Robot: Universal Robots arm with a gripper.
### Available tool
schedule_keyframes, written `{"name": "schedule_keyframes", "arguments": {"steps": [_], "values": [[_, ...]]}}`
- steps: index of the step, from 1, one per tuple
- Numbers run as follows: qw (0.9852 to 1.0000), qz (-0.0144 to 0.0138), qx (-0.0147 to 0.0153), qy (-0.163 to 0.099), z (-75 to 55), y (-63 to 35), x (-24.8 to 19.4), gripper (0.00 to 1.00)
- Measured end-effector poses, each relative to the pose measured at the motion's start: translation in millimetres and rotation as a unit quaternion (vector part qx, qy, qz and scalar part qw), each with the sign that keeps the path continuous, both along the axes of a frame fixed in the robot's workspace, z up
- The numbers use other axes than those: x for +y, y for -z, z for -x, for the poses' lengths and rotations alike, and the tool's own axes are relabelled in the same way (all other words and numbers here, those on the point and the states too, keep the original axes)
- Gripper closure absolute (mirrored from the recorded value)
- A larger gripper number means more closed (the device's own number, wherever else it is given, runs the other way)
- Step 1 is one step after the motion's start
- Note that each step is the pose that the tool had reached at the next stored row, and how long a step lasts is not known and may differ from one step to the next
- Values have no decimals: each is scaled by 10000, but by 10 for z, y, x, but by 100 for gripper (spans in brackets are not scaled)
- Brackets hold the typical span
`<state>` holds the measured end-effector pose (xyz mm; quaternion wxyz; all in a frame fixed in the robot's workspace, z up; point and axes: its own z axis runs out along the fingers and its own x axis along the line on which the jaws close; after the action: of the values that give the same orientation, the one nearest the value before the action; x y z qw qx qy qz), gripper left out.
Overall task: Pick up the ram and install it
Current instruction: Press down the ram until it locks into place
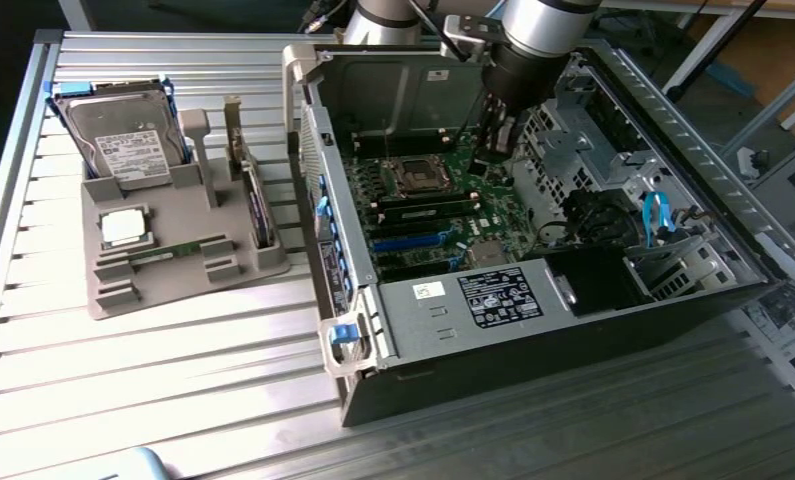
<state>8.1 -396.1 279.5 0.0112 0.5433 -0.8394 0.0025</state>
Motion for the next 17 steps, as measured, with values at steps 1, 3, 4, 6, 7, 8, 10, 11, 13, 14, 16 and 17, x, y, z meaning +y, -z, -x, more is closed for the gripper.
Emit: {"name": "schedule_keyframes", "arguments": {"steps": [1, 3, 4, 6, 7, 8, 10, 11, 13, 14, 16, 17], "values": [[10000, 0, 0, 12, 0, 1, 0, 89], [10000, 0, 0, 43, 0, 2, 0, 89], [10000, 0, 0, 57, 0, 3, 0, 89], [10000, 0, 0, 80, 0, 4, 0, 89], [10000, 0, 0, 92, 0, 5, 0, 89], [9999, 0, 0, 103, 0, 5, 0, 89], [9999, 0, 0, 128, 0, 6, 0, 89], [9999, 0, 0, 140, 0, 7, 0, 89], [9999, 0, 0, 164, 0, 8, 0, 89], [9998, 0, 0, 174, 0, 9, 0, 89], [9998, -1, 0, 200, 0, 10, 0, 89], [9998, 0, 0, 216, 0, 11, 0, 89]]}}
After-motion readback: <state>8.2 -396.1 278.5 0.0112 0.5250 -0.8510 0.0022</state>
